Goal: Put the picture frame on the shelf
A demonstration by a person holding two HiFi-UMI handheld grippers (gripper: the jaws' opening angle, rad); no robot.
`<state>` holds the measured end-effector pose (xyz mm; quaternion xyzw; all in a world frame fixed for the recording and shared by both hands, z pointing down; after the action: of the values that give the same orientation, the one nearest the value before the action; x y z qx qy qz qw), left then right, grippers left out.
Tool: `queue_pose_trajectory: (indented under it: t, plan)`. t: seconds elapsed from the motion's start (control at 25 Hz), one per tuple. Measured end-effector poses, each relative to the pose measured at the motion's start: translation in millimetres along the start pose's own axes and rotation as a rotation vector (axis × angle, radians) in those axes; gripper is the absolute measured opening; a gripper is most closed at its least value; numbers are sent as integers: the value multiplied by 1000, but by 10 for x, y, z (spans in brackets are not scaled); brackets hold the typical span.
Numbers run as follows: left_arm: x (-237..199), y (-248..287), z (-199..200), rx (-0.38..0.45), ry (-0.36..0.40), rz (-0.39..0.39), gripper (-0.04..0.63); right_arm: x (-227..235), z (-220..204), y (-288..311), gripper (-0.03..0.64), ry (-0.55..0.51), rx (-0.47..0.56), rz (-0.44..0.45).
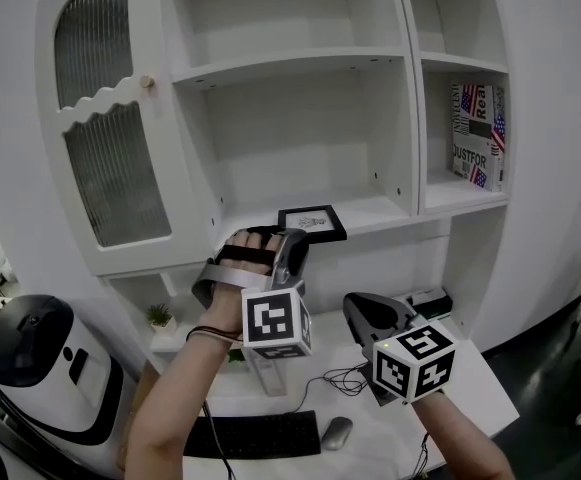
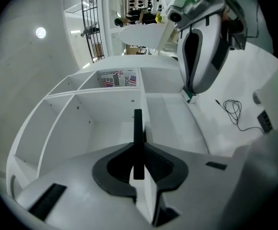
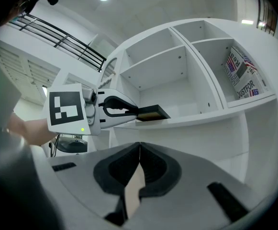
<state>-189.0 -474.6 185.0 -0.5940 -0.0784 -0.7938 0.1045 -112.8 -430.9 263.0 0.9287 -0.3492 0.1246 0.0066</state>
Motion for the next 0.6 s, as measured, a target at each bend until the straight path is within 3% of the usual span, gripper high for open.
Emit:
queue_pose_trajectory:
  t: [0.6]
  plan:
    - [145, 334, -20, -29, -58, -64, 61, 191, -11, 60, 2, -3, -16, -6]
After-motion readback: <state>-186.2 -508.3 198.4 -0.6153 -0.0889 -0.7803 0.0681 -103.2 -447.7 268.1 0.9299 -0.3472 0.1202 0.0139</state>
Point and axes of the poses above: the fingertips, and each gripper's own axes: y forward along the fingers, x to its right, z out of its top, the point moved 3 cm from there along -y, backward along the fingers, and after that the axes turned 13 degrees about y, right-handed, at the moved point
